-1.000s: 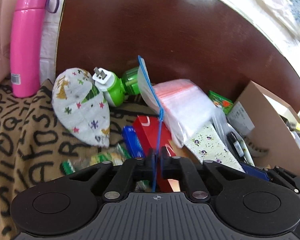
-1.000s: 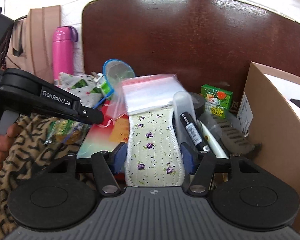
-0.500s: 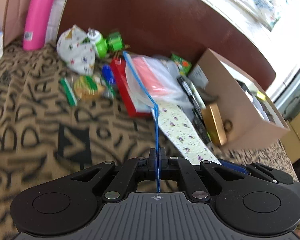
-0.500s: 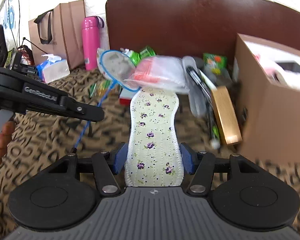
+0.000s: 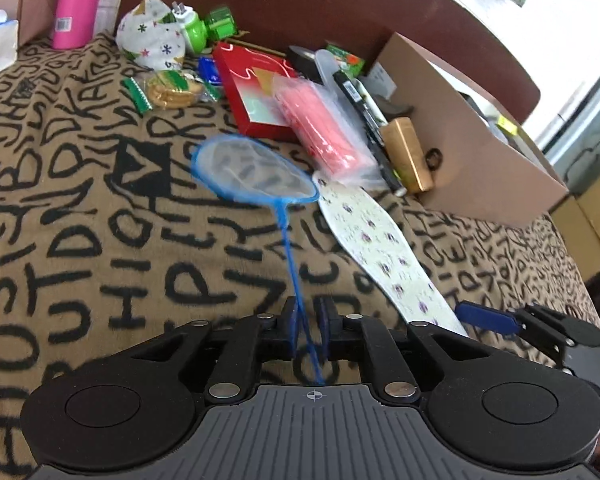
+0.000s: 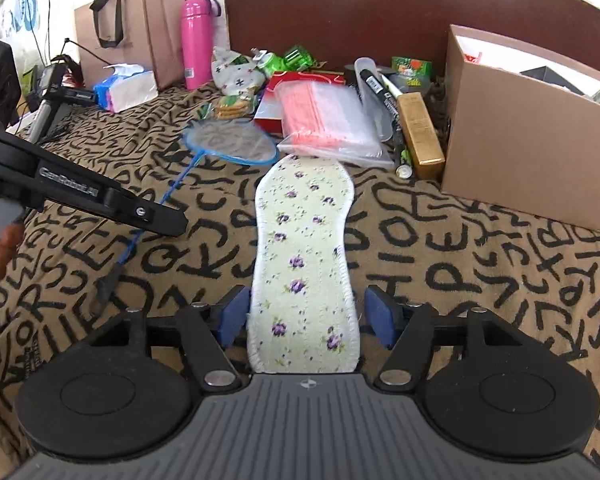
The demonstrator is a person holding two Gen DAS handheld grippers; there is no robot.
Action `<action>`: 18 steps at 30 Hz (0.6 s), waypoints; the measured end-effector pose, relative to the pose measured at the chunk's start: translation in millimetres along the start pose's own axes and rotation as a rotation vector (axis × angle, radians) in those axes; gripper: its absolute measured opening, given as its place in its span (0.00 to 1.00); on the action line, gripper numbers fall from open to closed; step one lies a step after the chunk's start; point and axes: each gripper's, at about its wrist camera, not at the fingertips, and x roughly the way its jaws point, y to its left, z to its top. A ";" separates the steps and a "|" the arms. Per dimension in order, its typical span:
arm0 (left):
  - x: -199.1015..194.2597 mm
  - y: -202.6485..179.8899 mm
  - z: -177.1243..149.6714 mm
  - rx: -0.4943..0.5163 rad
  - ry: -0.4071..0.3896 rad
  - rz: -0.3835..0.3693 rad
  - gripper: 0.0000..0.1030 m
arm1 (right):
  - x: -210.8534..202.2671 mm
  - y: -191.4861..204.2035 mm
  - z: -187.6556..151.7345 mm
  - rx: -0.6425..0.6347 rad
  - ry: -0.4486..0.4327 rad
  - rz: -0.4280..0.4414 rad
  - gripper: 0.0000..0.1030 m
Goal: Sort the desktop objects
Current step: 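Close the left gripper on the blue net handle and lift it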
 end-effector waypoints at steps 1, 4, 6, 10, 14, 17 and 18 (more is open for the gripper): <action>2.3 -0.7 2.5 -0.002 -0.004 -0.002 0.28 | 2.3 0.8 1.6 -0.001 -0.006 0.002 0.67; 9.8 -4.2 10.0 0.014 -0.017 0.006 0.42 | 9.7 1.5 7.2 -0.020 -0.021 0.007 0.68; 13.9 -6.4 12.8 0.019 -0.023 0.008 0.46 | 16.4 2.4 11.2 -0.026 -0.022 0.011 0.69; 20.4 -12.2 14.2 0.037 -0.039 0.026 0.48 | 30.6 -1.0 14.7 -0.007 -0.017 0.017 0.69; 23.5 -12.7 15.1 0.044 -0.013 0.035 0.12 | 33.9 -0.2 16.0 0.000 -0.029 0.021 0.64; 21.8 -9.7 12.3 0.017 -0.021 0.026 0.24 | 31.4 -1.8 16.3 -0.001 -0.026 0.032 0.59; 22.5 -8.9 11.7 0.004 -0.026 0.018 0.24 | 31.7 -2.2 16.2 0.001 -0.026 0.033 0.59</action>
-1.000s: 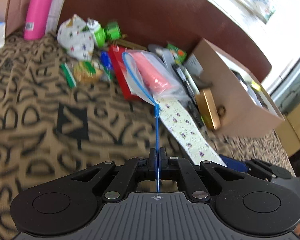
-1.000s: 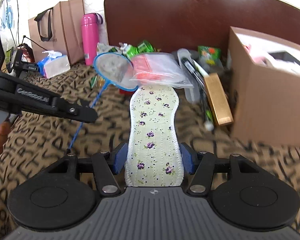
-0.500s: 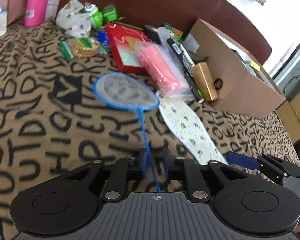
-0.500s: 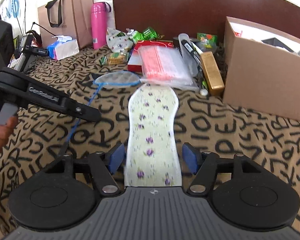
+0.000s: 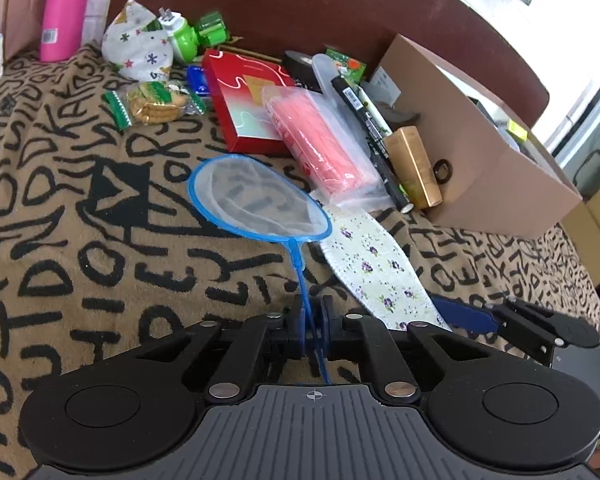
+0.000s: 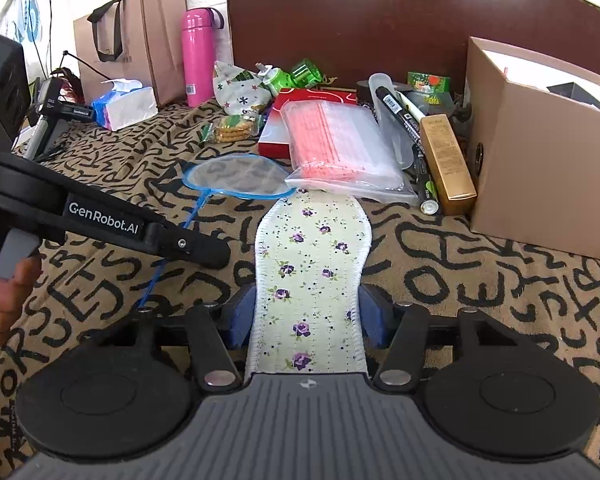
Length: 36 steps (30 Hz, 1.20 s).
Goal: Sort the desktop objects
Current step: 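Close the left gripper on the blue net handle and lift it, then carry the blue mesh net with the left gripper over the cardboard box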
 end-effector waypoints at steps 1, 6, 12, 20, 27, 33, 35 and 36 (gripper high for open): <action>0.8 0.1 0.0 -0.009 0.000 -0.006 0.25 | 0.6 0.3 -0.1 0.001 0.000 -0.002 0.60; -0.3 -7.7 -0.4 0.028 0.011 0.012 0.01 | -1.6 1.9 -1.5 0.001 -0.010 -0.005 0.58; -29.7 -22.2 -7.6 0.061 -0.023 -0.023 0.00 | -33.2 1.3 -2.0 0.037 -0.038 0.081 0.57; -73.4 -45.5 3.9 0.084 -0.126 -0.102 0.00 | -86.3 -2.7 8.3 0.056 -0.163 0.119 0.57; -88.1 -75.4 38.6 0.104 -0.216 -0.195 0.00 | -119.2 -21.1 30.8 0.019 -0.296 0.025 0.57; -75.4 -119.7 77.0 0.144 -0.268 -0.264 0.00 | -137.2 -48.7 50.3 0.004 -0.378 -0.093 0.57; -69.4 -135.4 89.5 0.155 -0.278 -0.288 0.00 | -137.0 -60.4 56.2 0.005 -0.398 -0.129 0.57; -65.3 -144.3 96.7 0.159 -0.283 -0.297 0.00 | -137.2 -67.1 58.3 0.004 -0.407 -0.147 0.57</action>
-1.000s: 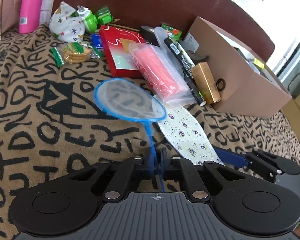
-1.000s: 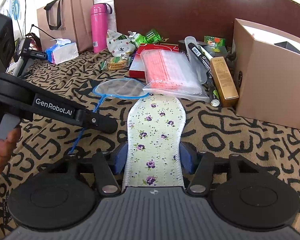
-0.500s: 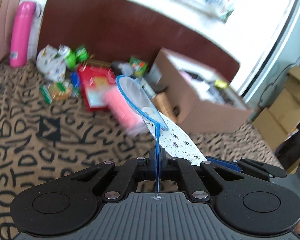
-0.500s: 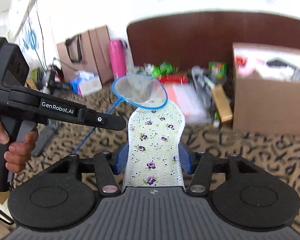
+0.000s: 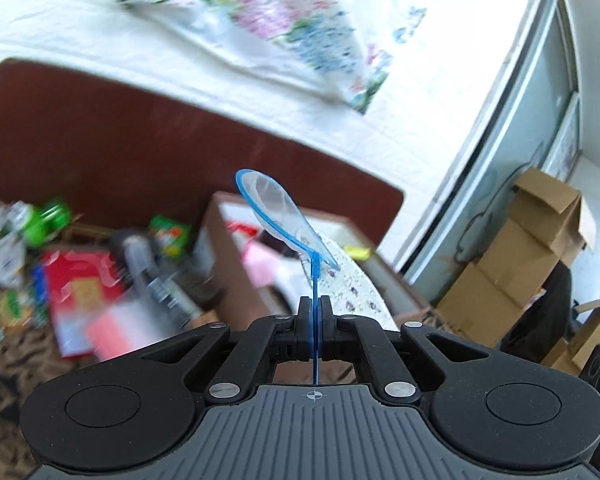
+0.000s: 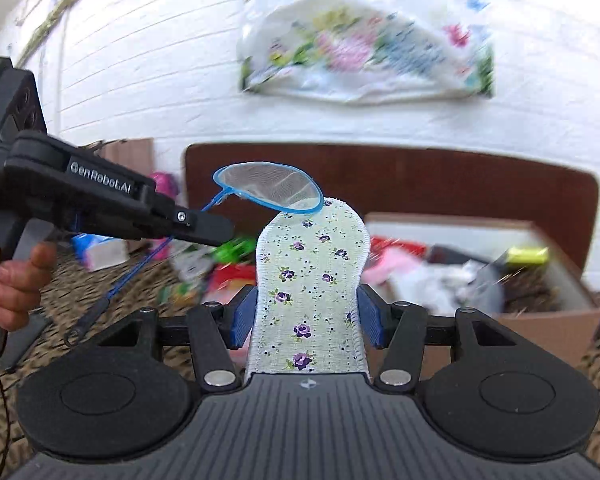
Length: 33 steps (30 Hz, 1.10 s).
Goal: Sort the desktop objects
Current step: 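Carry the blue mesh net with the left gripper over the cardboard box, then lower the net into the box and open the left gripper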
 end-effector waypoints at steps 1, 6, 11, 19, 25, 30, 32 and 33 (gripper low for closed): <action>7.9 -5.2 6.2 0.004 -0.005 -0.007 0.00 | 2.9 -5.7 2.7 -0.003 -0.007 -0.016 0.57; 49.1 -28.8 34.9 0.028 -0.020 -0.025 0.00 | 25.3 -39.3 14.3 -0.001 -0.036 -0.092 0.57; 92.0 -33.5 57.5 -0.001 -0.019 -0.029 0.00 | 45.7 -73.3 25.3 -0.009 -0.055 -0.148 0.57; 165.5 -26.3 71.8 -0.043 -0.004 -0.040 0.00 | 87.1 -119.2 34.3 -0.018 -0.028 -0.212 0.57; 214.2 -9.3 62.1 -0.044 0.042 0.002 0.00 | 118.5 -145.5 31.4 -0.014 0.028 -0.242 0.57; 243.7 7.5 49.8 -0.030 0.100 0.034 0.34 | 148.1 -161.0 15.0 -0.002 0.097 -0.269 0.68; 239.8 10.0 42.8 -0.024 0.076 0.050 0.83 | 152.2 -160.1 7.8 -0.015 0.114 -0.283 0.74; 234.7 9.6 39.8 -0.015 0.047 0.061 0.90 | 152.0 -158.6 4.3 -0.023 0.112 -0.288 0.79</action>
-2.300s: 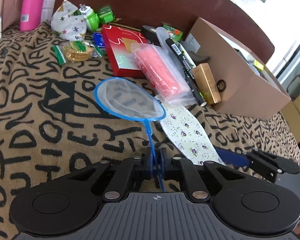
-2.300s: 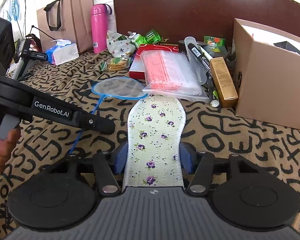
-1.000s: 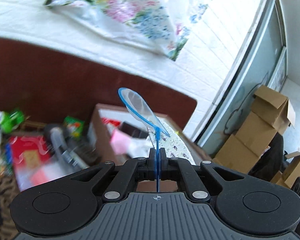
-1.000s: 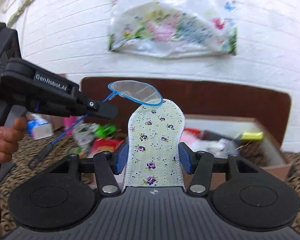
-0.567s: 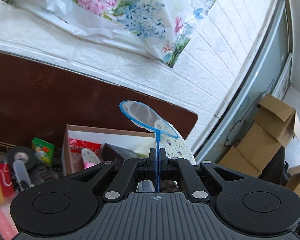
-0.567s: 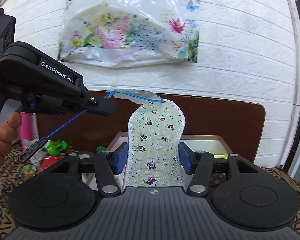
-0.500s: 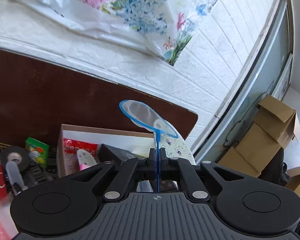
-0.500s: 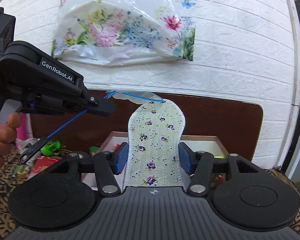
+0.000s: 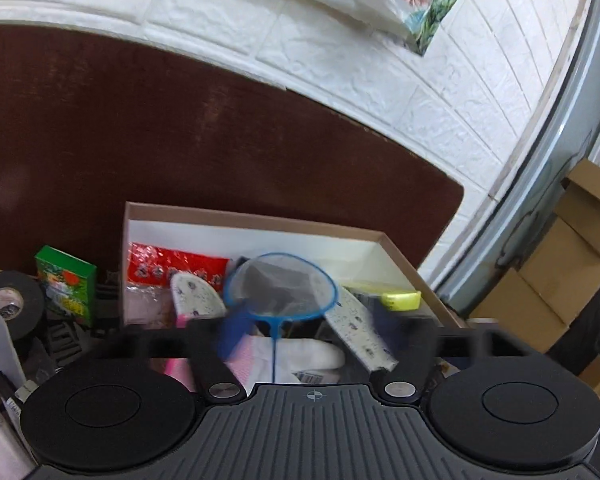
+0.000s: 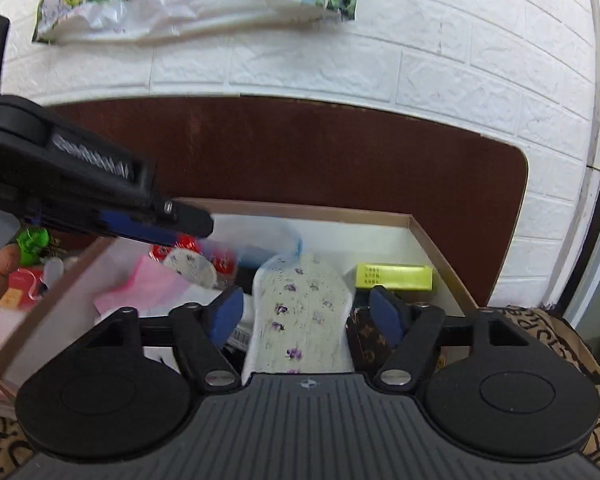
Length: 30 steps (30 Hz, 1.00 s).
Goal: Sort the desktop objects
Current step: 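Lower the net into the box and open the left gripper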
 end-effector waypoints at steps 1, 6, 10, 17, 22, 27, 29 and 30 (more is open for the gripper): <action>-4.9 -2.1 -2.1 0.023 -0.035 0.015 0.97 | -0.6 1.7 -2.7 -0.005 -0.002 -0.007 0.87; -18.0 -10.8 -12.7 0.143 -0.037 0.010 1.00 | -4.6 8.8 -11.2 -0.016 0.006 -0.035 0.99; -21.8 -8.8 -17.1 0.088 0.008 0.010 1.00 | -8.8 10.9 -12.9 0.003 0.017 -0.033 0.99; -27.2 -12.7 -20.8 0.099 0.034 0.075 1.00 | -23.4 12.0 -13.5 0.032 0.020 -0.047 0.99; -38.4 -15.6 -22.9 0.103 0.043 0.080 1.00 | -36.5 14.1 -14.4 0.045 0.016 -0.048 0.99; -54.0 -20.0 -28.0 0.127 0.042 0.093 1.00 | -50.6 17.3 -13.1 0.055 0.010 -0.055 0.99; -60.9 -22.0 -30.6 0.139 0.042 0.102 1.00 | -58.3 20.5 -12.1 0.052 0.001 -0.052 0.99; -65.4 -22.8 -32.1 0.143 0.042 0.106 1.00 | -62.3 22.5 -11.7 0.048 -0.002 -0.050 0.99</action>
